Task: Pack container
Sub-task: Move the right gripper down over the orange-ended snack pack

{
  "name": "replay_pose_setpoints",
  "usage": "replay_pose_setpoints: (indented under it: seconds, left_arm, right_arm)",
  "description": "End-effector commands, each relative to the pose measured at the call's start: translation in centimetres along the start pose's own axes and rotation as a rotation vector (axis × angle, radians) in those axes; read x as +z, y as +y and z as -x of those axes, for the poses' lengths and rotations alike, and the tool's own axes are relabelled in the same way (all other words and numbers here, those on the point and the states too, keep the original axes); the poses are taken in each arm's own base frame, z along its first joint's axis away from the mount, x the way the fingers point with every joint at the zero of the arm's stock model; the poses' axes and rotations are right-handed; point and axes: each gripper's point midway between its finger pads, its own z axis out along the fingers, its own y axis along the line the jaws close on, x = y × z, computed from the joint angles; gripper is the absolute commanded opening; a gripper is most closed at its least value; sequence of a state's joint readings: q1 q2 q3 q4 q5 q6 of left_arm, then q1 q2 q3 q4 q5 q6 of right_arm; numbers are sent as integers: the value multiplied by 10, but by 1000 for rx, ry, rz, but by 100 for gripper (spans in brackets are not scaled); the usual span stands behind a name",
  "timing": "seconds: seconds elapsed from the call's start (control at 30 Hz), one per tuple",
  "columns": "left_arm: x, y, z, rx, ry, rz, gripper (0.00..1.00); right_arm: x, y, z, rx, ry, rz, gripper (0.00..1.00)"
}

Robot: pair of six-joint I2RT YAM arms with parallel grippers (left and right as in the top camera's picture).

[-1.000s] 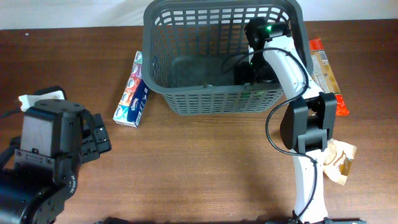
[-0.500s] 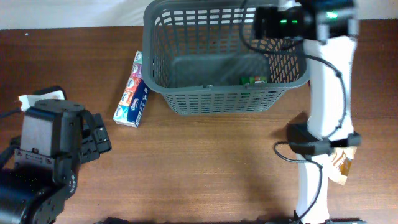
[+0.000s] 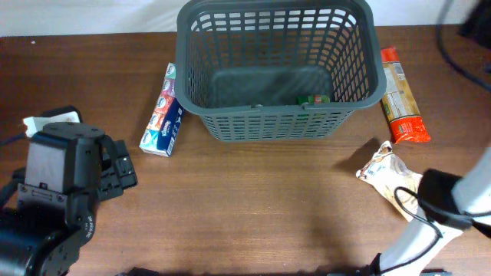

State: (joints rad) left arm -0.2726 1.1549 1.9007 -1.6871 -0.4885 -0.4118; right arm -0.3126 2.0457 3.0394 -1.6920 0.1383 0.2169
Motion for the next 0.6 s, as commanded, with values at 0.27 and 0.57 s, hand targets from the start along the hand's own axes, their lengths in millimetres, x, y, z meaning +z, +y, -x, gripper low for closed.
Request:
replay_pose_setpoints:
  seconds: [0.27,0.57]
  left_arm:
    - [1,0,0,-8,4,2,100]
    - [1,0,0,-8,4,2,100]
  right_arm:
    - [80,-61,-83,-71,431,-122,99]
    - [125,-61,-128,-189,579,-87,99]
